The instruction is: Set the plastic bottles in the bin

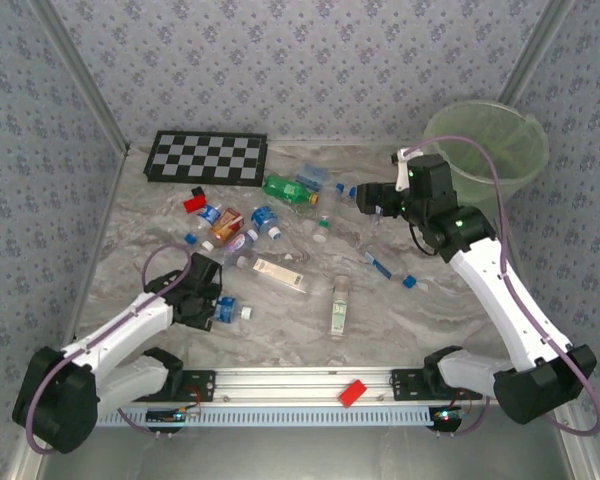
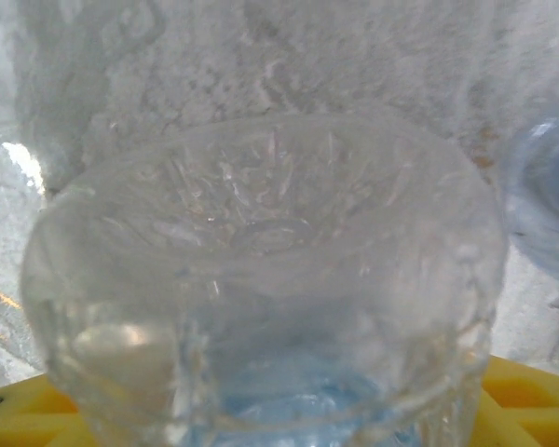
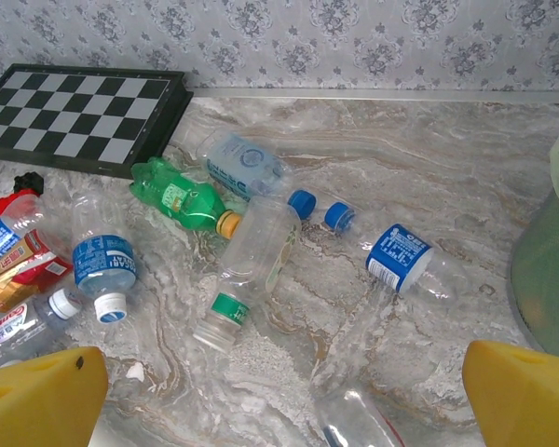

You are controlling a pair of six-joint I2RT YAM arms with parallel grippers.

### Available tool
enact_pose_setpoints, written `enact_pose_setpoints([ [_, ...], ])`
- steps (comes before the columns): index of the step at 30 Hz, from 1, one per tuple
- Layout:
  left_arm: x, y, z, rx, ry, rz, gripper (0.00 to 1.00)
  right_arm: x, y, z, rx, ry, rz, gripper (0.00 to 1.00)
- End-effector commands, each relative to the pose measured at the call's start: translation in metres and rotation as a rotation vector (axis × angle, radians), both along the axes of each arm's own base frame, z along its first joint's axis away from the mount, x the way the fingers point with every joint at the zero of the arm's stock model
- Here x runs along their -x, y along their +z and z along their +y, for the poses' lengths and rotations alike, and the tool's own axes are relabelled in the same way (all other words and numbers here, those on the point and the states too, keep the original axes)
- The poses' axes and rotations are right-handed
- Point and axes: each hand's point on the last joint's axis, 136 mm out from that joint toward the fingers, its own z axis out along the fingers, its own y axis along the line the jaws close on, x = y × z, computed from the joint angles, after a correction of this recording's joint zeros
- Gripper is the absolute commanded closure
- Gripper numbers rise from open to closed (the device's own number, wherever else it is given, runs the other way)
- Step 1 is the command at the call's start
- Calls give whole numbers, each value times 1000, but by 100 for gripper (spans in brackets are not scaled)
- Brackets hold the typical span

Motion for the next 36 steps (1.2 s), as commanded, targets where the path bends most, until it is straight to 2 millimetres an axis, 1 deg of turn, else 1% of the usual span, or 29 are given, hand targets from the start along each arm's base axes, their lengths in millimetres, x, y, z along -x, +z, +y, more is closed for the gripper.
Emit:
enact_pose_setpoints([
  [1,-10,22,7,-31,-23,-84,40,8,-1,-1,-14,-5,7,0],
  [7,-27,59,7,-18,-43,-231,42,2,4,8,-48,23,6,0],
  [12,-46,101,0,-33,-122,-350,41,-3,15,23,-111,75,-7,1],
  [16,-67,140,-13,-33,-200,-463,41,-5,23,49,-207,188,-7,1],
  [19,-88,170,-30,-9,-260,-555,42,-1,29,71,-290,301,5,0],
  [22,-108,197,-48,17,-314,-623,42,7,37,95,-383,421,23,0],
  [23,-115,205,-54,26,-329,-642,42,11,38,104,-399,456,30,3],
  [25,-128,218,-66,46,-359,-674,41,20,37,121,-409,525,43,6],
  [28,-144,235,-81,56,-409,-707,42,38,31,148,-407,629,74,12],
  [32,-154,251,-96,77,-443,-741,42,57,17,179,-404,730,134,23],
  [36,-153,257,-104,97,-456,-758,42,72,5,202,-369,796,165,33],
])
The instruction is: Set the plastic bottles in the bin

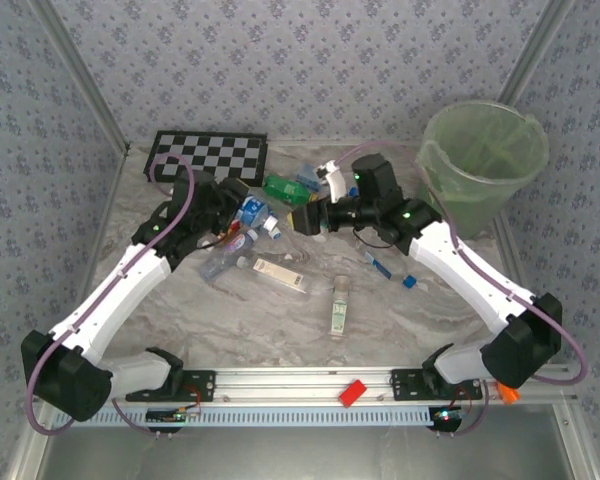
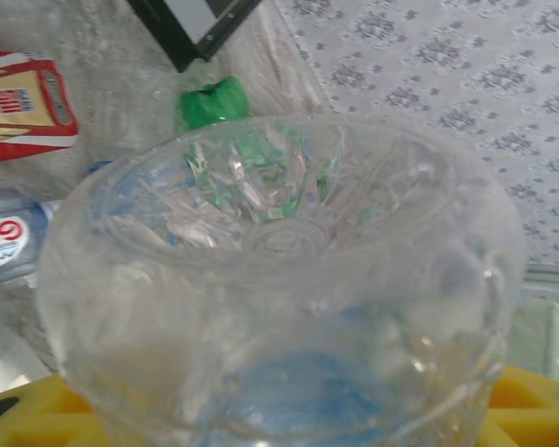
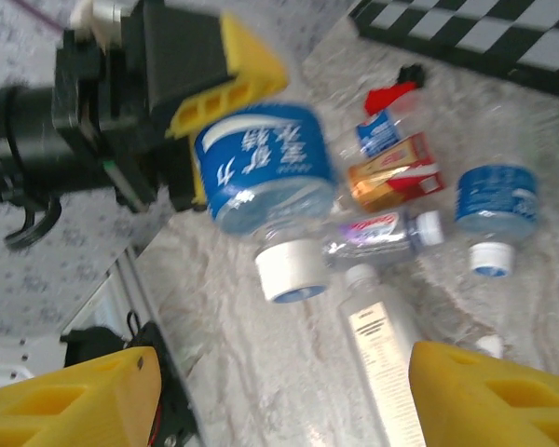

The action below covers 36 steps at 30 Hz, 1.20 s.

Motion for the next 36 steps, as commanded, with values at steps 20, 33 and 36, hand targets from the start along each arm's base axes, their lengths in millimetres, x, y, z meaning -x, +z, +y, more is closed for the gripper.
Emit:
enact_pose_setpoints([
  [20,19,44,-28,56,-114,-115,42,-1,-24,33,70,40,-7,41],
  [33,20,43,-29,57,-120,-117,42,8,-14,45,19,106,-6,64],
  [36,21,43,-28,52,-117,-119,42,9,-14,42,27,102,-9,74],
])
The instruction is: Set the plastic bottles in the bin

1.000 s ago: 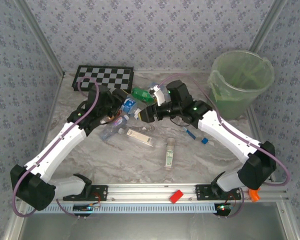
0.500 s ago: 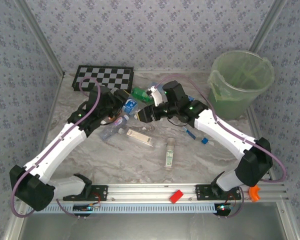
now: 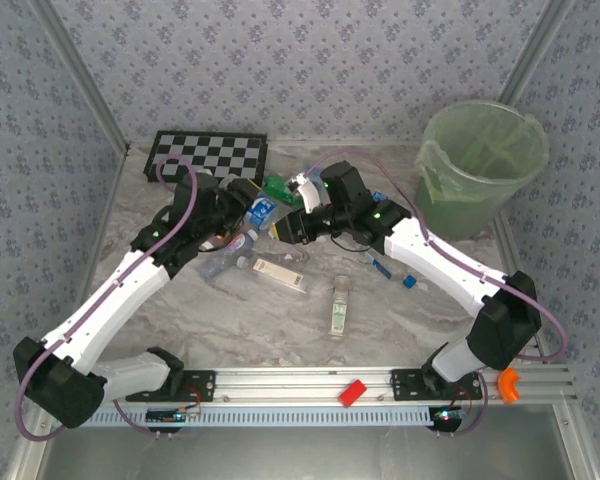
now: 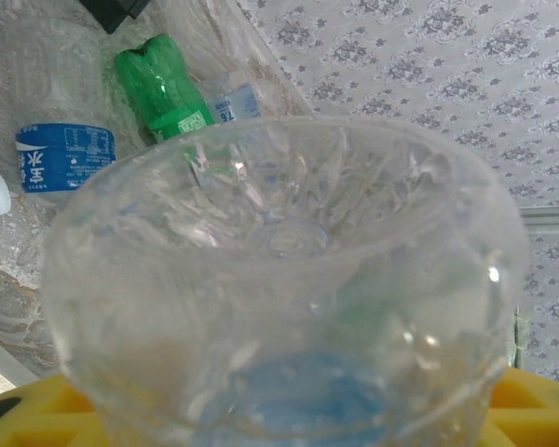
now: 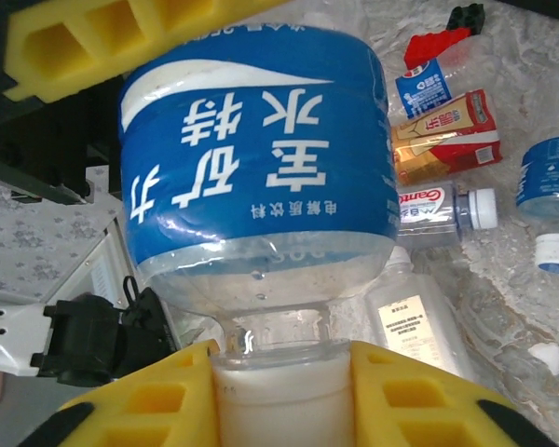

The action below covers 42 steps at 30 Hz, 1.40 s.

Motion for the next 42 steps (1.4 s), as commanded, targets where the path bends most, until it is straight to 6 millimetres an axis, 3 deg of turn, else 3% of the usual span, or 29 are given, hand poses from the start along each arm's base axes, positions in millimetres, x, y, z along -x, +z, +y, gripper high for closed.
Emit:
enact_pose_setpoints([
  [1,2,21,-3,28,-18,-55,40,2,16,3,-26,17,-30,74],
  [4,3,23,-1,16,-15,-60,30,0,21,-5,-22,-8,-48,74],
  [10,1,37,7,-44,-4,-101,1,-17,33,-35,-31,-127,-82,75],
  [13,-2,47,13,-77,-2,-130,0,-31,40,-62,-36,-230,-90,74],
  [17,-8,56,21,-97,-7,-145,0,-45,57,-115,-24,-405,-121,72],
  [25,-5,45,28,-160,-46,-154,0,-67,101,-259,-22,-857,-196,73],
  [31,-8,33,22,-182,-85,-154,0,-74,115,-343,1,-1128,-180,73],
  [36,-19,31,6,-188,-156,-154,0,-84,118,-378,39,-1245,-181,71],
  [42,-35,33,-8,-200,-242,-137,0,-95,99,-407,83,-1356,-87,70],
])
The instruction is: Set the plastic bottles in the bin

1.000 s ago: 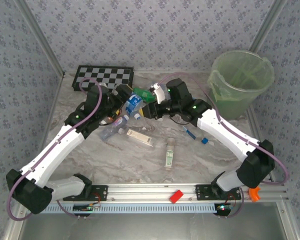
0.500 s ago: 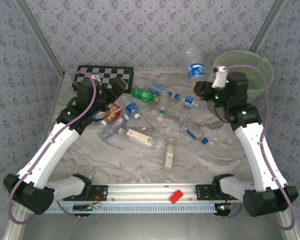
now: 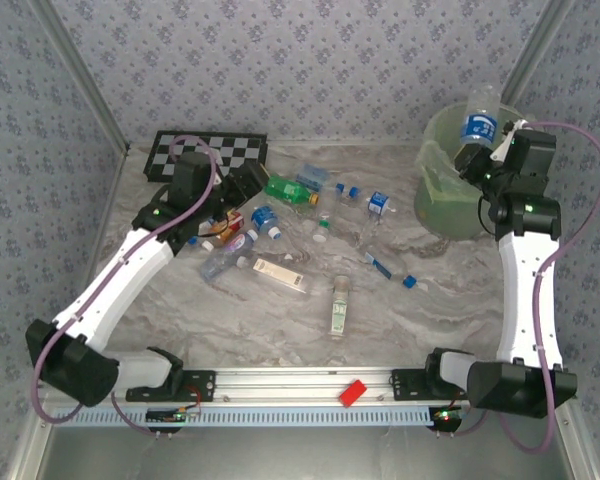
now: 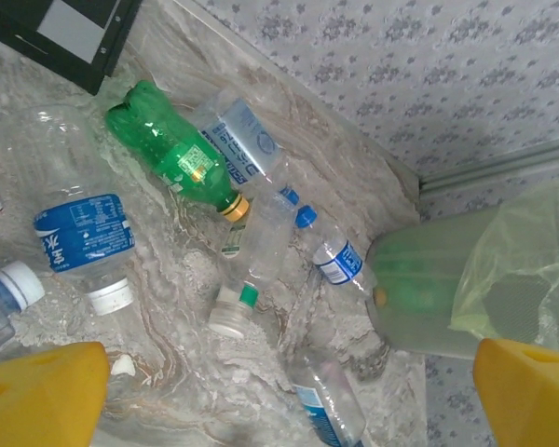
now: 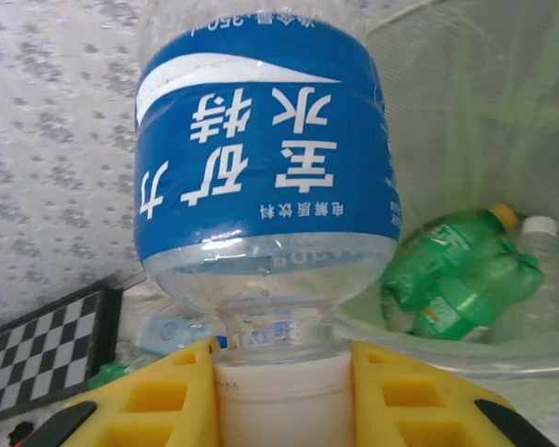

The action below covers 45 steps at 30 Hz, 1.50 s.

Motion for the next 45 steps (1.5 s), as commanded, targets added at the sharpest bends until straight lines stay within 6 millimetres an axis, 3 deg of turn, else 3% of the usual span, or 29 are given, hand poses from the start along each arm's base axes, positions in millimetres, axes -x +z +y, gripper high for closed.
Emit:
enact_pose_setpoints([
  [1,-4,27,-8,15,-80,-35,0,-1,-4,-17,-1,-78,37,69],
  [9,4,16,-8,5,-94,14,0,-26,-19,-31,-5,-70,113,69],
  [13,5,11,-5,0,-77,24,0,-30,-28,-35,-8,-87,128,69],
  [26,2,6,5,-21,-21,28,0,-30,-39,-17,-16,-27,158,66],
  [28,3,5,6,-26,-19,34,0,-29,-38,-14,-1,-20,161,58],
  [30,5,6,7,-28,-14,32,1,-26,-37,-14,4,-23,163,39],
  [35,6,7,9,-29,-9,34,0,-22,-32,-15,16,-35,152,9],
  [38,7,7,9,-30,-10,37,0,-22,-26,-16,25,-45,137,8],
  [40,9,7,10,-33,-10,40,0,-22,-21,-16,31,-43,121,0],
  [45,12,1,17,-60,7,48,0,-21,-4,0,45,3,68,0],
])
